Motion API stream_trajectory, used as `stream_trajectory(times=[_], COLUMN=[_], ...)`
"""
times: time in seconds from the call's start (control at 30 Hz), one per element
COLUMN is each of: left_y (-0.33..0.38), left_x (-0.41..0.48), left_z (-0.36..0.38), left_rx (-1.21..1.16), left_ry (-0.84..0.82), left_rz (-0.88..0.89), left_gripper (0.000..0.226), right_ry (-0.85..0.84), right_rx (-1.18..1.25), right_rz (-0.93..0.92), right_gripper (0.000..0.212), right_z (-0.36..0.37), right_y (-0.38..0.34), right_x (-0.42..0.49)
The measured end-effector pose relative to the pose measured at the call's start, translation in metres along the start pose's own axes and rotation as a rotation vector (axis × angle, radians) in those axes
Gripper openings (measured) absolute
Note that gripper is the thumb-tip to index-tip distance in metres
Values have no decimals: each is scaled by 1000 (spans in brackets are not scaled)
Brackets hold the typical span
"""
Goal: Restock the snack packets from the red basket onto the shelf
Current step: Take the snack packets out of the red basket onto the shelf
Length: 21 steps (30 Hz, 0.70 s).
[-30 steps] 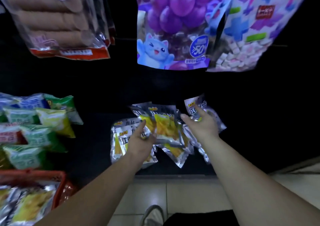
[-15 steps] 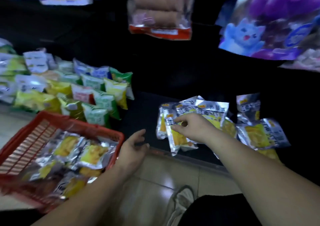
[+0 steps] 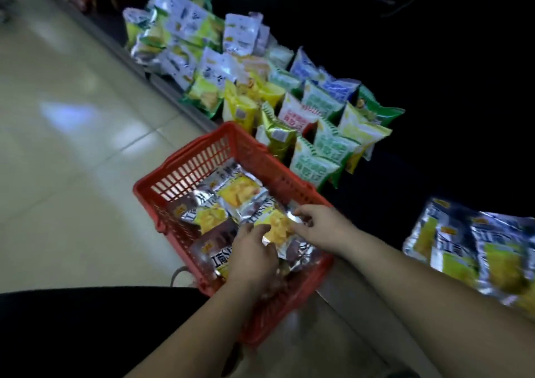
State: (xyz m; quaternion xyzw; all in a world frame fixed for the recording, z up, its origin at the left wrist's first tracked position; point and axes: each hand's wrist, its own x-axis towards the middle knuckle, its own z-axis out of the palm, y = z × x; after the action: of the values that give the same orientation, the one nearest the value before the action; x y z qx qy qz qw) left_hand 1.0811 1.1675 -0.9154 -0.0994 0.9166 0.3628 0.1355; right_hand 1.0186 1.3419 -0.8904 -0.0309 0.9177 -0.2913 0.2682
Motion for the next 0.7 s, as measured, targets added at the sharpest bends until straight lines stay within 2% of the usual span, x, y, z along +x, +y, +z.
stream_trajectory(times=[0.13,0.2,0.27,0.3,0.37,0.47,0.6,0.7], left_y=[-22,-32,-48,-55,-64,-71,-70,-57], left_x=[24,39,56,62,71,84,112,134], left_z=[-24,-38,-46,-48,-46,-38,-36,-34], left_rx=[238,376,458,435,275,255,205,-23], left_ry=[124,118,20,-49,-150,-152,-111,5], left_rz=[94,47,-70,-111,-181,-148,-65,-28], left_gripper=[65,82,92,89,67,29,20,25], right_ry=[3,-1,-36,-64,-152,-186,-98,-31], right_rx=[39,8,26,69,144,160,114,167], right_rz=[-7,3,48,75,102,118,82,12], right_gripper=[55,57,61,64,71,84,78,78], right_z=[49,59,65,68,75,84,80,80], right_y=[12,24,34,38,39,34,19,14], right_x=[44,57,68,71,76,78,76,77])
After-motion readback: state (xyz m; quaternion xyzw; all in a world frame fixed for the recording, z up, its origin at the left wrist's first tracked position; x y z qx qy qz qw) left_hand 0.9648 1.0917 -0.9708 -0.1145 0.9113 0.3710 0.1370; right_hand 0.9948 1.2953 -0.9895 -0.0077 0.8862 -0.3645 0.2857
